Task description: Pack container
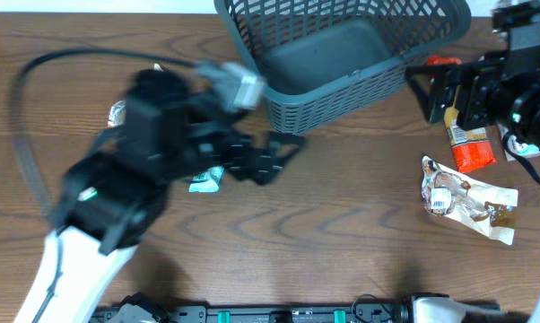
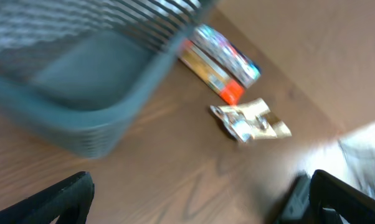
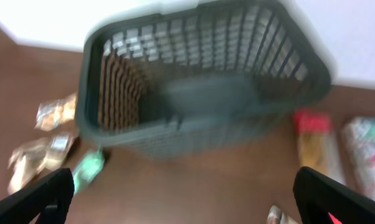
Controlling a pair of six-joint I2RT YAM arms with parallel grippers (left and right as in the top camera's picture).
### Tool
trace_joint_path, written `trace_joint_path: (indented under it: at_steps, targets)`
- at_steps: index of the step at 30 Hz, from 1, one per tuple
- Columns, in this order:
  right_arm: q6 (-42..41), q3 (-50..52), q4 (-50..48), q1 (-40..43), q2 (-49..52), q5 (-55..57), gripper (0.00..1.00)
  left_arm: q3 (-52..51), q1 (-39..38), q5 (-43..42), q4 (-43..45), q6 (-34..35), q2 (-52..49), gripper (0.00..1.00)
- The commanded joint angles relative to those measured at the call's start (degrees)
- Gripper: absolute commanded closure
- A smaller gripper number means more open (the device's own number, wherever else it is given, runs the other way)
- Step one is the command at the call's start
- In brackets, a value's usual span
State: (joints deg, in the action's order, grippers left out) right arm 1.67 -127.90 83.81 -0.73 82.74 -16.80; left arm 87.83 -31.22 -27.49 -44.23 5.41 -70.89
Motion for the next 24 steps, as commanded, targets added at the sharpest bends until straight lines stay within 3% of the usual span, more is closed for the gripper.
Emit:
trace_joint_path:
  at_steps: [1,6,11,14,18,24]
  targets:
    - [1.84,-2.67,4.26,-0.44,1.64,-3.06,0.01,2.08,-5.27,3.93,-0.57,-2.97,-3.15,0.01]
    - [-2.23,-2.27,2.84,0.07,3.45,2.80,0.01,2.10,-9.42,4.72,-1.18,-2.51,-6.82,0.01]
    - [-4.44,-2.29,-3.32,1.88,3.56,8.46,0.01,2.10,-16.06,29.14,-10.58,0.83,-7.98,0.01]
    - [-3.72,-2.32,-7.37,3.08,4.44,8.44,0.01,2.10,-20.48,37.55,-14.29,2.25,-9.03,0.01]
    - [-2.78,-2.51,-11.63,4.15,7.74,6.45,0.01,2.10,-21.53,38.21,-16.26,7.52,-10.88,0.01]
    - [-1.79,-6.54,-13.38,4.13,16.79,1.01,0.01,2.10,-21.53,37.99,-16.35,8.48,-11.63,0.01]
